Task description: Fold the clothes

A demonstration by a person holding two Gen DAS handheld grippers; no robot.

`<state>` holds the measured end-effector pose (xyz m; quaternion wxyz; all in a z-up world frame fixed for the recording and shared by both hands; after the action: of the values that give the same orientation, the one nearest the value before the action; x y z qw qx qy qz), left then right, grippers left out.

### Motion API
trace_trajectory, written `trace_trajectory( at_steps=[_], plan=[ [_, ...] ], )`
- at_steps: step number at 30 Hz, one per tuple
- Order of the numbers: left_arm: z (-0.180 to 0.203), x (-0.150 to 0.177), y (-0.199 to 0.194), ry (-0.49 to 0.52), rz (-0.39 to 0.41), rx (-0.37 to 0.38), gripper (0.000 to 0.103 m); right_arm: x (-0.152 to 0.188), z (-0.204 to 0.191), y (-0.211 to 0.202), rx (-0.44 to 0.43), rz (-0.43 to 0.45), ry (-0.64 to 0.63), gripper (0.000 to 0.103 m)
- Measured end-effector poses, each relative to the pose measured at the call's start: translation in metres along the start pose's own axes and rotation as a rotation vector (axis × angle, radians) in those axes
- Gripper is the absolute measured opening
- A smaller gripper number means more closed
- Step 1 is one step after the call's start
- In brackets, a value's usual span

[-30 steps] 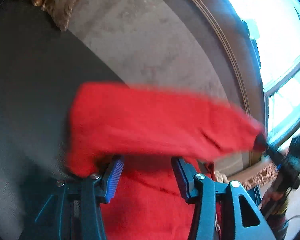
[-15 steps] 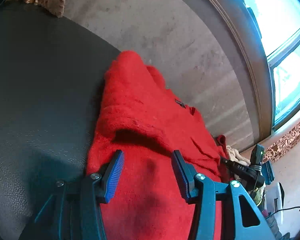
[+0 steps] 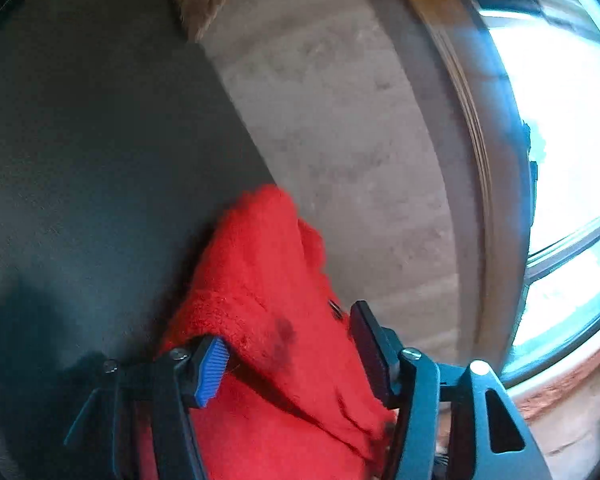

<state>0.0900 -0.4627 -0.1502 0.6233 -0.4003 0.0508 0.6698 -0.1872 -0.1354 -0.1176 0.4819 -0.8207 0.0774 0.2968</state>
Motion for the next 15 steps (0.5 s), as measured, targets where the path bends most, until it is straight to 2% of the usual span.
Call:
trace_trajectory(
  at_steps=[2, 4, 5, 8, 9, 12, 14, 15],
  plan=[
    [0.011, 0.006, 0.004, 0.161, -0.047, -0.109, 0.052, 0.004, 0.014, 0.008, 0.062, -0.032, 0.004, 0.015],
    [0.012, 0.021, 0.014, 0.211, -0.131, -0.098, 0.051, 0.013, 0.028, 0.021, 0.110, -0.072, 0.001, 0.008],
    [0.011, 0.027, 0.016, 0.221, -0.151, -0.085, 0.052, 0.013, 0.029, 0.020, 0.106, -0.068, 0.006, 0.008],
    [0.008, 0.036, 0.014, 0.268, -0.168, -0.075, 0.052, 0.013, 0.032, 0.016, 0.088, -0.054, 0.026, 0.008],
    [0.006, 0.035, 0.012, 0.265, -0.171, -0.068, 0.053, 0.011, 0.031, 0.013, 0.034, -0.053, 0.052, 0.013],
    [-0.001, 0.034, 0.010, 0.255, -0.178, -0.048, 0.053, 0.003, 0.033, 0.001, -0.119, -0.042, 0.155, 0.017],
    [-0.008, 0.035, 0.010, 0.250, -0.171, -0.037, 0.053, -0.003, 0.033, -0.006, -0.187, -0.030, 0.201, 0.030],
    [-0.009, 0.036, 0.010, 0.255, -0.168, -0.040, 0.053, -0.006, 0.033, -0.009, -0.220, -0.024, 0.224, 0.043]
  ],
)
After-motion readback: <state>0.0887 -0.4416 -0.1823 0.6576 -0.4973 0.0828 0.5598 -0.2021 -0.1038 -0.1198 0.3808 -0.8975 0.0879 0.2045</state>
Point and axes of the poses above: each gripper's, at about its wrist camera, not at the fingertips, and y roughly the way its jaws point, z to its right, x to its underside, the point moved 5 cm from there along y, roughly the way its jaws point, and after that the axes turned 15 degrees about y, right-handed, at the moved point
